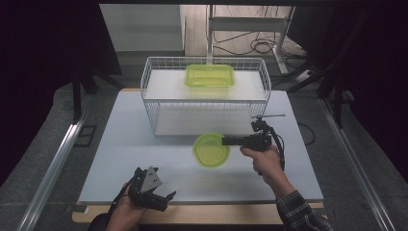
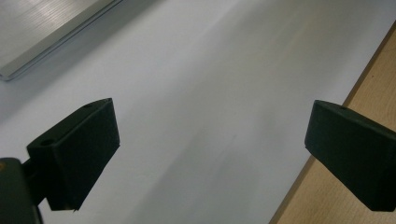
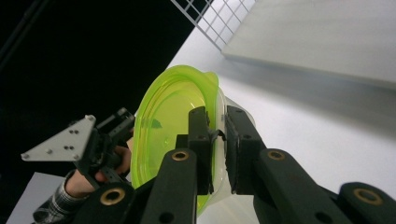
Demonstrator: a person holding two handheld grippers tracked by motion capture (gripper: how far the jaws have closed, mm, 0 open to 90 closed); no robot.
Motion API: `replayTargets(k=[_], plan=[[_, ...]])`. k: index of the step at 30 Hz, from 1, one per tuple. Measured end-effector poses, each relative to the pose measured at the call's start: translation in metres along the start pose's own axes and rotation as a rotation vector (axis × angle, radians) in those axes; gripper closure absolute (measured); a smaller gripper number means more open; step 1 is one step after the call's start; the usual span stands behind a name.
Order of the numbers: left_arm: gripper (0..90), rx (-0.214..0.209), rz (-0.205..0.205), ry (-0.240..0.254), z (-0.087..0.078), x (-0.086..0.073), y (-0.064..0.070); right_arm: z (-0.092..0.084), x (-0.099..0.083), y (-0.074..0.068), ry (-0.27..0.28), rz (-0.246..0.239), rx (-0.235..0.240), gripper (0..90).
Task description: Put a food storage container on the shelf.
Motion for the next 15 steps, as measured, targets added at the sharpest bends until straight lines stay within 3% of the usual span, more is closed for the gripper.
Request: replayTargets(k=[15], plan=[[3.1, 0.0, 0.002, -0.004, 0.0, 0.0, 0.0, -0.021, 0.035, -0.016, 0.07, 0.007, 0.026, 81.8]])
Point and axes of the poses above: each handheld gripper's, and its own axes: z roughly forward along the jaws, x roughly out of its top, y roughly to its right, the point moved 7 cm from there along z, roughly forward along the jaws, and after that the axes turned 11 degrees about -x, right-handed, at the moved point
